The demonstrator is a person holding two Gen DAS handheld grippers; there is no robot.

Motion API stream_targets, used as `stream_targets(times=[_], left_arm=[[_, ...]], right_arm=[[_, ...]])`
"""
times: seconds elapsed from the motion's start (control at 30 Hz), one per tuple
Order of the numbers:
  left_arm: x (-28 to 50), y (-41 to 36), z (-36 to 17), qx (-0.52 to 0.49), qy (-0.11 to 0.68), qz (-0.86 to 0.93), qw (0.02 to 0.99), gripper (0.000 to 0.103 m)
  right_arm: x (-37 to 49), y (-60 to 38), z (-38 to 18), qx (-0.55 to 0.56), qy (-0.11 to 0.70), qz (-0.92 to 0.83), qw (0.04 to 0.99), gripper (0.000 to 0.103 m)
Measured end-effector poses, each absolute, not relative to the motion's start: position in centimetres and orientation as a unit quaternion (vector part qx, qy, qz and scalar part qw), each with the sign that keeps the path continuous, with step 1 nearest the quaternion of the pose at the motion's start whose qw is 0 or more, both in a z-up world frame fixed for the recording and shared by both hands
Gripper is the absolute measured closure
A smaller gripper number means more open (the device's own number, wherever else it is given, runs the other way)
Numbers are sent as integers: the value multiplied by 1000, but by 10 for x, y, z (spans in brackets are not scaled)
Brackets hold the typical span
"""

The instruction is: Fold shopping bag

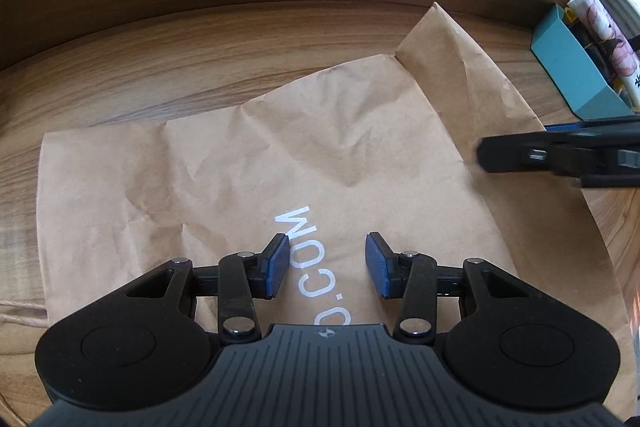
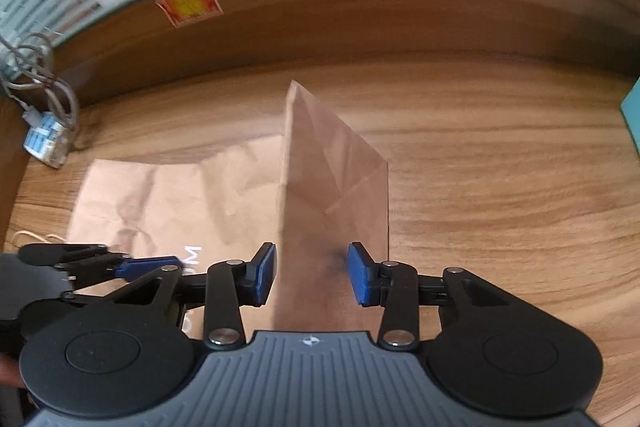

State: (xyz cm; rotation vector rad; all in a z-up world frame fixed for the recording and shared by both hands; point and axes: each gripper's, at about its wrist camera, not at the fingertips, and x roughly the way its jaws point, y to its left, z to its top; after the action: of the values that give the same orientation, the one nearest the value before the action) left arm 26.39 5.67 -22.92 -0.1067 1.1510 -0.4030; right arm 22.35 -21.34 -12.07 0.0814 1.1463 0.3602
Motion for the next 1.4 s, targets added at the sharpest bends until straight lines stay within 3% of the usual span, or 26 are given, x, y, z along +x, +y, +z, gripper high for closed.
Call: stream_targets(times=[0.3,0.87,0.97,1.07,1.23,1.4], left_arm=[[244,68,-214,-55,527,-187,827,57],[145,64,-197,-40,546,-256,796,57],[137,59,-205,-28,555,-256,791,57],[134,58,-213,-17,555,-256,791,57],[129,58,-214,-10,548,-262,794,57],[125,58,-203,-26,551,-262,792,57]], right_arm=[[155,-223,-92,41,550,173,816,48],[110,-233,-106,12,554,143,820,48],[110,-234,-116,11,558,140,818,51],[111,-234,-127,12,564,137,814,61],[111,-237,-141,28,565,141,813,60],[103,-237,-117,24,545,150,825,49]])
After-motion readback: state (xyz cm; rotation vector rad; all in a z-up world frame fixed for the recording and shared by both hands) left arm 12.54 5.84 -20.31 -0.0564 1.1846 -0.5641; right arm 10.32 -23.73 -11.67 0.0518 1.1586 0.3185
